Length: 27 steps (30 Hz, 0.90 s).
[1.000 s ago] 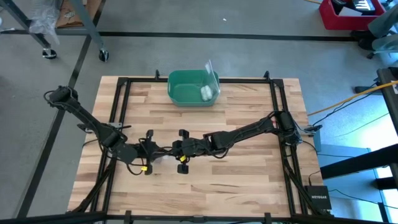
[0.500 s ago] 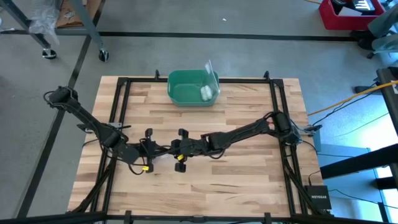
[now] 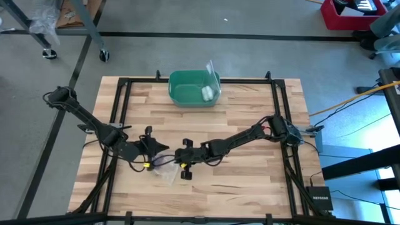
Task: Roll bandage
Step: Close the zip bag
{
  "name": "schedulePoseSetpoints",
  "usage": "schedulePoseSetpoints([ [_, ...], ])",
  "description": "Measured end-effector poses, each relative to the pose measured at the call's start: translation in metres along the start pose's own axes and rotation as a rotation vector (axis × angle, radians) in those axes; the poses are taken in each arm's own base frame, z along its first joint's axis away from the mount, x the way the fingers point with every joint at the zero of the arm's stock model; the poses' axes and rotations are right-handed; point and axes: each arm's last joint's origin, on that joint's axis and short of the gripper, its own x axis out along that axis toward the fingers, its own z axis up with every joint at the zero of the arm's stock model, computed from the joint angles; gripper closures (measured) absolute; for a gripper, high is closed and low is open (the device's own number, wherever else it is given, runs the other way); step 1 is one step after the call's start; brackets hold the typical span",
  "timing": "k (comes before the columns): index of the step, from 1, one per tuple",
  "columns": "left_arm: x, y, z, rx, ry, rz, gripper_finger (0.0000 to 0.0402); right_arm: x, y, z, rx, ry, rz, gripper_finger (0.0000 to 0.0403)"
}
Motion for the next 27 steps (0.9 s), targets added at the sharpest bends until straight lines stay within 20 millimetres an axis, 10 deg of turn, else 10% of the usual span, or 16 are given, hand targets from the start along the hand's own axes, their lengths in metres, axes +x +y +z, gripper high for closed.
schedulePoseSetpoints([
  [15,0.024,-0.007,-0.015,-0.099,0.226,-0.257,0.0279,-0.020,0.004,0.018,-0.039,-0.058,0.007,0.0371],
  [27,0.045,-0.005,-0.022,-0.058,0.276,-0.300,0.0284,-0.019,0.004,0.018,-0.038,-0.058,0.017,0.0371],
])
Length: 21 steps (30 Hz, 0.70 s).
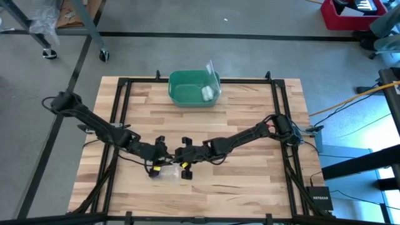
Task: Roll bandage
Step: Close the zip bag
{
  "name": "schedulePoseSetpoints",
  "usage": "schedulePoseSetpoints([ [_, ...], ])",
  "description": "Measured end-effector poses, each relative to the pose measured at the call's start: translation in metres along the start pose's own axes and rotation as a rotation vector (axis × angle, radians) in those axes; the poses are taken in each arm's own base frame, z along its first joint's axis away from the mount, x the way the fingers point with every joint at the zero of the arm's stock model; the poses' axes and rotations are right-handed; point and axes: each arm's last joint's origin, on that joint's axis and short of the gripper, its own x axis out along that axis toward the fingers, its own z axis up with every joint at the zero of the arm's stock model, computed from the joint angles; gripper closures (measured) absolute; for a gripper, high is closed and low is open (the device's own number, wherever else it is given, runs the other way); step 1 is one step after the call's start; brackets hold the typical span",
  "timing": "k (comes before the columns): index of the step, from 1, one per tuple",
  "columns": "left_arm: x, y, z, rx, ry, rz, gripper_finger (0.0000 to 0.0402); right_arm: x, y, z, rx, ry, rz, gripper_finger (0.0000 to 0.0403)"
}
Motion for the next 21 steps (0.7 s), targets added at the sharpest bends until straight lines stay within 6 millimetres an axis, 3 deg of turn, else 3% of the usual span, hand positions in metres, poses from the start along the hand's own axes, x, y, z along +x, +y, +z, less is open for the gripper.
schedulePoseSetpoints([
  [9,0.0020,0.0041,0.0025,0.069,-0.019,0.021,0.0393,0.0000,0.0003,-0.0006,-0.001,0.007,0.008,0.0370],
  [21,-0.0062,0.0047,0.0065,0.114,-0.071,0.067,0.0401,0.0055,0.0040,-0.0041,-0.004,0.007,0.035,0.0370],
])
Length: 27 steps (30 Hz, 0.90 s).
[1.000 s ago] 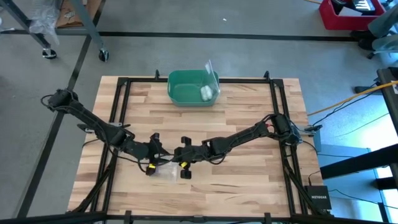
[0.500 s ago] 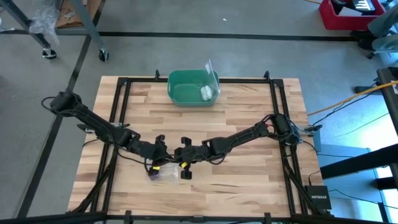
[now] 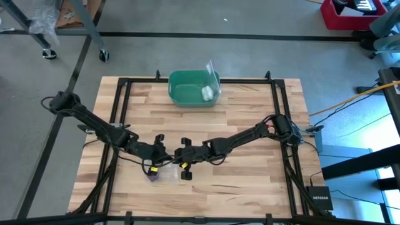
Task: Roll bandage
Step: Close the zip bag
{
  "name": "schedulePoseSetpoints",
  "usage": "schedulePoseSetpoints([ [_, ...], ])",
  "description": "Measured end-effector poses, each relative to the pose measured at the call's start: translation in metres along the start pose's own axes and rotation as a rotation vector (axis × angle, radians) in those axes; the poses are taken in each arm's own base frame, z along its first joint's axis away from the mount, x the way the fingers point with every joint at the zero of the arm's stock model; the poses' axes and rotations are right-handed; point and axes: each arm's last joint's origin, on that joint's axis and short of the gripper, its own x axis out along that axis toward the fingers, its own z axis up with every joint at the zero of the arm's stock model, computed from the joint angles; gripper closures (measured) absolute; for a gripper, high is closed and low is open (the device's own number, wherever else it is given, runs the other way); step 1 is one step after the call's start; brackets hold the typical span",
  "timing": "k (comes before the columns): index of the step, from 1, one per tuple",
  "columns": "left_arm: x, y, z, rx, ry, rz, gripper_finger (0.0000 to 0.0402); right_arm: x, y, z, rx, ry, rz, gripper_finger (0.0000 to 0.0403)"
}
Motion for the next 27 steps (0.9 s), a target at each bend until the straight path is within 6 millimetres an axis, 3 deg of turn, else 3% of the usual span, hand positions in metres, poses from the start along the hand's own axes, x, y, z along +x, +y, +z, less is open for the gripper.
schedulePoseSetpoints([
  [6,-0.007,0.002,0.014,-0.018,-0.115,0.045,0.0401,0.015,-0.001,-0.020,0.013,0.082,0.015,0.0370],
  [17,-0.013,0.004,0.008,-0.097,-0.034,0.000,0.0397,0.011,0.000,-0.015,0.024,0.067,0.028,0.0370],
  [27,0.010,-0.001,-0.006,-0.118,0.110,-0.148,0.0281,0.010,0.000,-0.015,0.021,0.078,0.025,0.0370],
])
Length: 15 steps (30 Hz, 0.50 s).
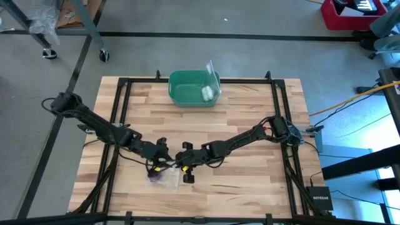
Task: Roll bandage
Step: Close the zip bag
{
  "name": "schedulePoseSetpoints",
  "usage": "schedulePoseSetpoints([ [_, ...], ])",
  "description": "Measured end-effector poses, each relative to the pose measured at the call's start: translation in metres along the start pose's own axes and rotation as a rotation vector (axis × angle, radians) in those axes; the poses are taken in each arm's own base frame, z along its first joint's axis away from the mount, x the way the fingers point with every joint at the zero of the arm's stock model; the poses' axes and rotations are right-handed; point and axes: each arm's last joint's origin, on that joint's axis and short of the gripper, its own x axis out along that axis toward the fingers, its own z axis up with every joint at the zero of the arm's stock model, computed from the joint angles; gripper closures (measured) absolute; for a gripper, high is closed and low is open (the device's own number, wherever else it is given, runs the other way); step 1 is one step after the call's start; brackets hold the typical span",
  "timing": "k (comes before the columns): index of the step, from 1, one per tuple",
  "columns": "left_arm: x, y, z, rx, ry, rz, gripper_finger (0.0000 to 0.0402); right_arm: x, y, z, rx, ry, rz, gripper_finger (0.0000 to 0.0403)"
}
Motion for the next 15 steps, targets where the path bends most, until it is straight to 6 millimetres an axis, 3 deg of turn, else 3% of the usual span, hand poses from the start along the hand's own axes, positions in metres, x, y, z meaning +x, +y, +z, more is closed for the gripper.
schedulePoseSetpoints([
  [7,0.014,0.005,-0.001,0.063,0.002,0.010,0.0268,0.000,0.000,0.000,0.000,-0.004,-0.001,0.0370],
  [15,0.025,0.006,-0.005,0.166,0.026,0.011,0.0310,0.000,0.000,0.000,0.000,-0.003,-0.001,0.0370],
])
